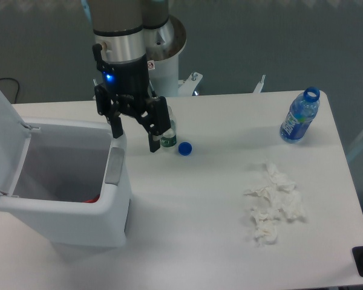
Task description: Close the trash can
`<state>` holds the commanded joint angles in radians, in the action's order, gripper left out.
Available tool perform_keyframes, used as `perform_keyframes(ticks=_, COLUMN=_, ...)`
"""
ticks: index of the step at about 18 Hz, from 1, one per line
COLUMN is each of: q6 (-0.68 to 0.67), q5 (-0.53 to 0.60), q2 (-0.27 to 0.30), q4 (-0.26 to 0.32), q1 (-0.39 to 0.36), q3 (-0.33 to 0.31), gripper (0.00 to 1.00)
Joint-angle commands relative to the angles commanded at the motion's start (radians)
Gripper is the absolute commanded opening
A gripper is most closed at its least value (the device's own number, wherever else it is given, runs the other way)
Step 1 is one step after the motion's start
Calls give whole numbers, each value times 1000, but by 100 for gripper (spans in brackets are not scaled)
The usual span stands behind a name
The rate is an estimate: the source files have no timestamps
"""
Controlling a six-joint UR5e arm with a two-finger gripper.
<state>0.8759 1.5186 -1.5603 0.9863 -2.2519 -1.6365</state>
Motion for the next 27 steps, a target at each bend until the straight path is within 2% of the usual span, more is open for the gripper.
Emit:
perform_keyframes(ticks=7, q6=-11, q5=0, q2=106, q4=18, q1=15, q3=-42, gripper=100)
perform_keyframes(ticks=12, q6=-78, q5=-2, q2=152, q4=49, q1=80, q3=-40, gripper=100)
perform_keyframes(ticks=16, q6=-204, q5=-6, q2=164, q4=49, q1=130, q3=-28, gripper=100)
perform_keyframes(ticks=19, q6=-222, q5=-14, q2=175, q4=48, q1=176, q3=-26, gripper=100)
perform_keyframes(ticks=24, q6=-379, q5=-129, q2=171, q4=38, q1=212, q3=7, gripper=100)
perform_keyframes(ticks=27, q6=-399, q5=-169, q2=175, q4=34, q1=228, q3=14, gripper=100)
